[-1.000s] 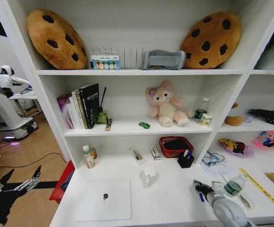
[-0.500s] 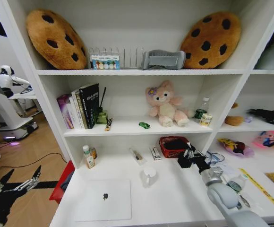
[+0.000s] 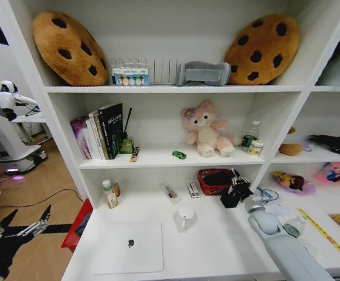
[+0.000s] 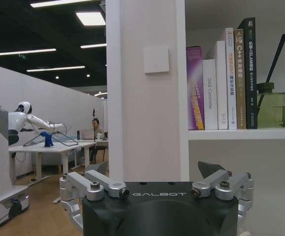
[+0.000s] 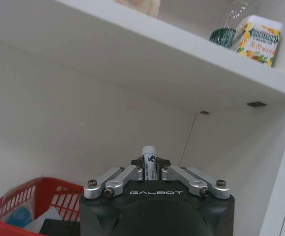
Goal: Organize the objects on the table.
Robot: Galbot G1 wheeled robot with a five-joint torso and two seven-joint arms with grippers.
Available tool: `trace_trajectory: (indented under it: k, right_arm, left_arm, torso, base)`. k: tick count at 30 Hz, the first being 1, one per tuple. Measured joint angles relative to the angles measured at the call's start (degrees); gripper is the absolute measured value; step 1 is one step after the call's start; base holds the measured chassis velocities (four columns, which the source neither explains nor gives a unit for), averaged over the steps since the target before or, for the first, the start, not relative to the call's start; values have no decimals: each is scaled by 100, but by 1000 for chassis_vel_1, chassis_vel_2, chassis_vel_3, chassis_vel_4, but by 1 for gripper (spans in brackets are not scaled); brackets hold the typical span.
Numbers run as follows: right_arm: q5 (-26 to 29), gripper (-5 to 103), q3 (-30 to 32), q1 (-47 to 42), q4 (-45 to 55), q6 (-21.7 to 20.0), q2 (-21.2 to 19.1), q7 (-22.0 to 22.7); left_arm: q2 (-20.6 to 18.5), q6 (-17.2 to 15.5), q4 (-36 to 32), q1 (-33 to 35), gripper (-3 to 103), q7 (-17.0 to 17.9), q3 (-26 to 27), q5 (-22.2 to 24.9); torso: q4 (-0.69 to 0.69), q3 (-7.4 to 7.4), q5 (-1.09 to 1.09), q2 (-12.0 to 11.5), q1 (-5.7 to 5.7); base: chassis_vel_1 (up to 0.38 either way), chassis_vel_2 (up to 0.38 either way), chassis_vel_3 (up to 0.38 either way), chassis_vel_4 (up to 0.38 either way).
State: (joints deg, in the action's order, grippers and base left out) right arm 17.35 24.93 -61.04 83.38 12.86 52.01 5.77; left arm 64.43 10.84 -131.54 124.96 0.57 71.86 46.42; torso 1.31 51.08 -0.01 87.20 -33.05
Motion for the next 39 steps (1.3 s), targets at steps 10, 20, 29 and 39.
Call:
trace_trajectory:
  k: [10, 20, 29, 39]
  right_arm:
    - [37, 12, -102, 126, -271, 110, 73, -99]
    - [194, 36, 46, -233, -12, 129, 75, -128]
    - [425, 74, 605, -1424, 1385, -37, 59, 123]
    - [409, 100, 1939, -3210, 2632, -225, 838, 545]
  left_arm:
    - [0, 0, 0, 0, 100, 0, 0, 0]
    - [0, 0, 0, 0, 100, 0, 0, 0]
    - [1, 0, 0, 0, 100, 0, 0, 0]
    - [0, 0, 0, 0, 100, 1, 0, 0]
  torso:
    - [0, 0, 1, 0, 0]
    - [0, 0, 2, 0, 0]
    - [-1, -1, 2, 1, 0]
    - [1, -2, 1, 1, 2]
  base:
    - [0, 0, 0, 0]
    - [0, 0, 0, 0]
    - [0, 0, 0, 0]
    - [0, 0, 0, 0]
